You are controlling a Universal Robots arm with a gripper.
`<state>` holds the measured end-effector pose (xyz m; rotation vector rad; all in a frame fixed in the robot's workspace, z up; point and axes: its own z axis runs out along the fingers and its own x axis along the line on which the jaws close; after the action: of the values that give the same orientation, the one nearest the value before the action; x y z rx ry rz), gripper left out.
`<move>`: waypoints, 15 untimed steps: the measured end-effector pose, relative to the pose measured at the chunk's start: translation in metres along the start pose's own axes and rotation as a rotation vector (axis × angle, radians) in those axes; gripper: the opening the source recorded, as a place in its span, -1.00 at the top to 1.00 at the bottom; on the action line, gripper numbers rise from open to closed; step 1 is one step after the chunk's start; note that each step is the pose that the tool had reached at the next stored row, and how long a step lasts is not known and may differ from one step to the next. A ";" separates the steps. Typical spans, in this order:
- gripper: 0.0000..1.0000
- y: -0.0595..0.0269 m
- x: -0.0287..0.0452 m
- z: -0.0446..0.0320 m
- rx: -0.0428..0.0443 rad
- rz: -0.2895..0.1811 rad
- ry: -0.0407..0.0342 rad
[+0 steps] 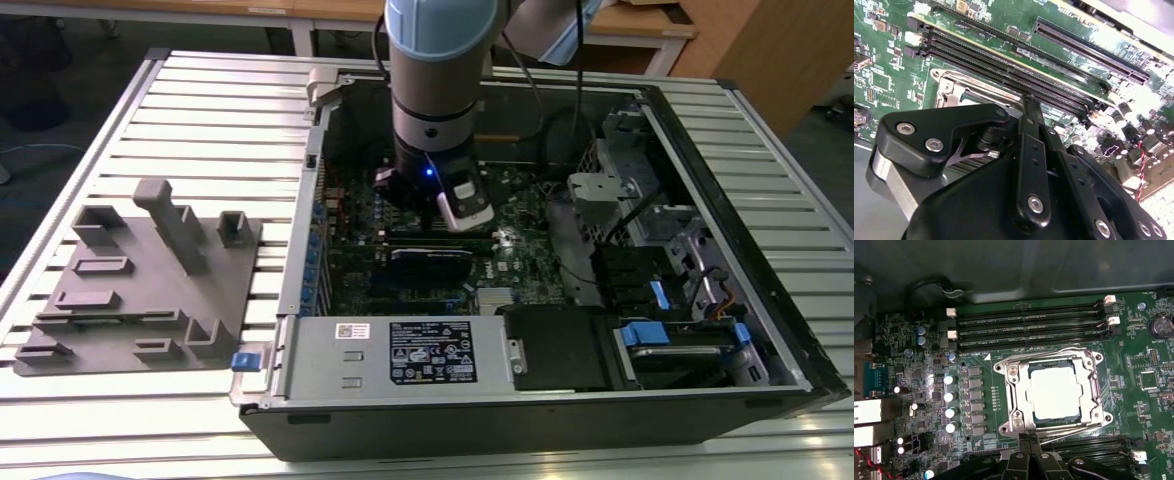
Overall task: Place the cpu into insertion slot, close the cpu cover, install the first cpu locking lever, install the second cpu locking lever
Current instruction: 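Install the second cpu locking lever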
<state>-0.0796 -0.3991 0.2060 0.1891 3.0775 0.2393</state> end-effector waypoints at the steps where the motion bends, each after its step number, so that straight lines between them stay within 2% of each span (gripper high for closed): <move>1: 0.79 -0.0002 0.0004 0.0000 -0.0020 0.000 0.0002; 2: 0.79 -0.0003 0.0009 0.0000 -0.0075 0.000 0.0009; 5: 0.79 -0.0005 0.0017 0.0005 -0.0374 0.002 0.0044; 6: 0.79 -0.0005 0.0017 0.0006 -0.0431 0.002 0.0052; 10: 0.79 -0.0012 0.0019 0.0031 -0.0555 0.003 0.0066; 15: 0.79 -0.0020 0.0026 0.0054 -0.0598 0.003 0.0073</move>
<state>-0.0821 -0.4000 0.2002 0.1912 3.0727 0.3325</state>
